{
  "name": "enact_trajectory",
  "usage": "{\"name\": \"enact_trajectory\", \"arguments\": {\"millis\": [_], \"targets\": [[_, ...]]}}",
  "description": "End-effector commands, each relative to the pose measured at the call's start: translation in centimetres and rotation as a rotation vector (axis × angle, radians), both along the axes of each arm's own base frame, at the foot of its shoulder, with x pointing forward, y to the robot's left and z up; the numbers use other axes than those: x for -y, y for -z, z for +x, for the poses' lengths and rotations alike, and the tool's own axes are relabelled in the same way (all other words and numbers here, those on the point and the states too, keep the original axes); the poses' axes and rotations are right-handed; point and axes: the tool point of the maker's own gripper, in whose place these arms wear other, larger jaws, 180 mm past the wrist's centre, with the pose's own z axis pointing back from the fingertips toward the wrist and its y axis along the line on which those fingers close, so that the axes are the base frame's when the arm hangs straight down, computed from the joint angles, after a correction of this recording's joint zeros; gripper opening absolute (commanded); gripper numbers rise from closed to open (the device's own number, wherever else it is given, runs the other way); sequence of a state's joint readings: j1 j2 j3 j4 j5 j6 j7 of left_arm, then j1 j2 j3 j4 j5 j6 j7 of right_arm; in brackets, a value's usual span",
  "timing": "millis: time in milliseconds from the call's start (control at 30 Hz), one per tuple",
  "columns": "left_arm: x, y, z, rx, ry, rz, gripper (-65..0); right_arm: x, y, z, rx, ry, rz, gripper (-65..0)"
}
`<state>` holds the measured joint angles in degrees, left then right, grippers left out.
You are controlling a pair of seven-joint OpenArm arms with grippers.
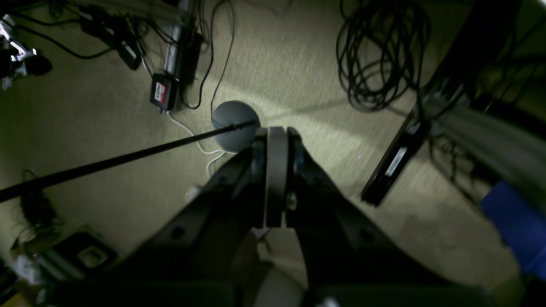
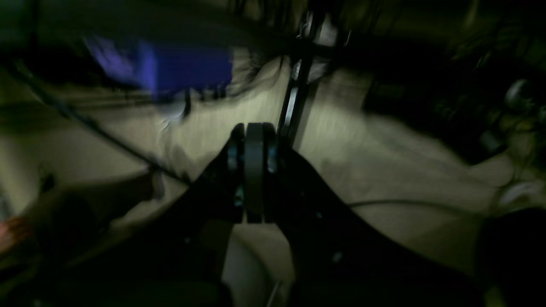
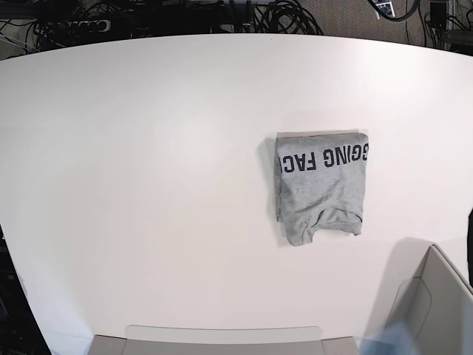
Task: Fold the T-shirt properly
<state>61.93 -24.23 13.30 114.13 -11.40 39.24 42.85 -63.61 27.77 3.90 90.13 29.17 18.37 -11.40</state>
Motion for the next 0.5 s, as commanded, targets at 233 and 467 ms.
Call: {"name": "enact_trajectory", "arguments": {"millis": [233, 467], "targets": [[1.5, 5.1, -6.6, -0.211, -0.107, -0.038, -65.0, 6.1, 8.0, -5.8, -0.031, -0.044, -0.252, -65.0], [-2.3, 9.3, -10.2, -0.35, -0.302, -0.001, -65.0, 8.9, 11.1, -6.3, -0.051, -0.104, -0.316, -65.0]]}}
